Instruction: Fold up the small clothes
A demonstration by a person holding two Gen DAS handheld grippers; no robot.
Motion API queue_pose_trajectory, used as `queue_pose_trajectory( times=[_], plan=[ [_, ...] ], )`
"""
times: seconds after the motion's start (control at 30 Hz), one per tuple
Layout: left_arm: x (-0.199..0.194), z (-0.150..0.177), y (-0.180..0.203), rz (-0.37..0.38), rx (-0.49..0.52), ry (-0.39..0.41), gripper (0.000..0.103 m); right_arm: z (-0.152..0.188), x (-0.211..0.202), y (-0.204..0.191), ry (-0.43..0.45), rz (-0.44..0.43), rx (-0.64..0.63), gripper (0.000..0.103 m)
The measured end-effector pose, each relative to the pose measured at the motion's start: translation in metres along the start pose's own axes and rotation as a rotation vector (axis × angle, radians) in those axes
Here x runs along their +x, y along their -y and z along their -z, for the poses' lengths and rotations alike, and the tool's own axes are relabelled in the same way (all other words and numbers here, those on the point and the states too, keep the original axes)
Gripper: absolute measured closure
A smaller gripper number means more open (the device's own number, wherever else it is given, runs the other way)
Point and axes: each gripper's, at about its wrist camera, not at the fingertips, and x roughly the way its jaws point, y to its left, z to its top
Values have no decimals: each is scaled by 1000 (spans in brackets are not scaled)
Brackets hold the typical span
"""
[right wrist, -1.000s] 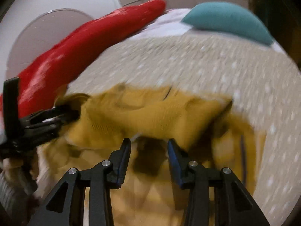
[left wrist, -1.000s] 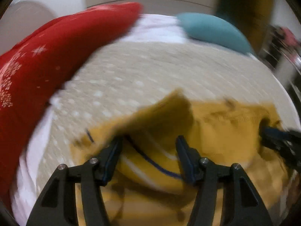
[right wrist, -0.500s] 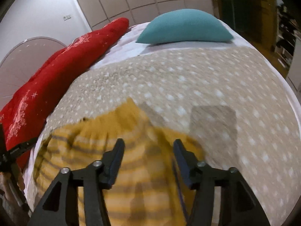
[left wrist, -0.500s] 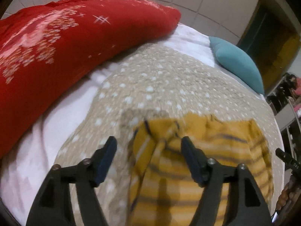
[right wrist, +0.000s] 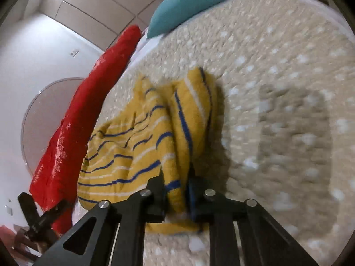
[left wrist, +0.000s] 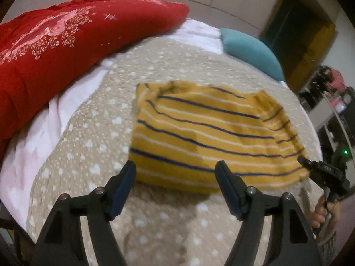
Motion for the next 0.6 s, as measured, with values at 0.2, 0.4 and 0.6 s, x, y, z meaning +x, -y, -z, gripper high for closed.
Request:
queue_pose_trajectory(
  times=[0.2, 0.4, 0.6],
  plan=[
    [-12, 20, 21, -4, 43, 11, 26, 19, -23, 7, 39, 141, -85, 58],
    [-22, 41, 44, -51, 99, 64, 23, 32, -51, 24, 157, 455, -203, 45],
    [-13, 52, 54, -128, 127, 66, 21, 25, -54, 54, 163, 590, -224, 41]
  ],
)
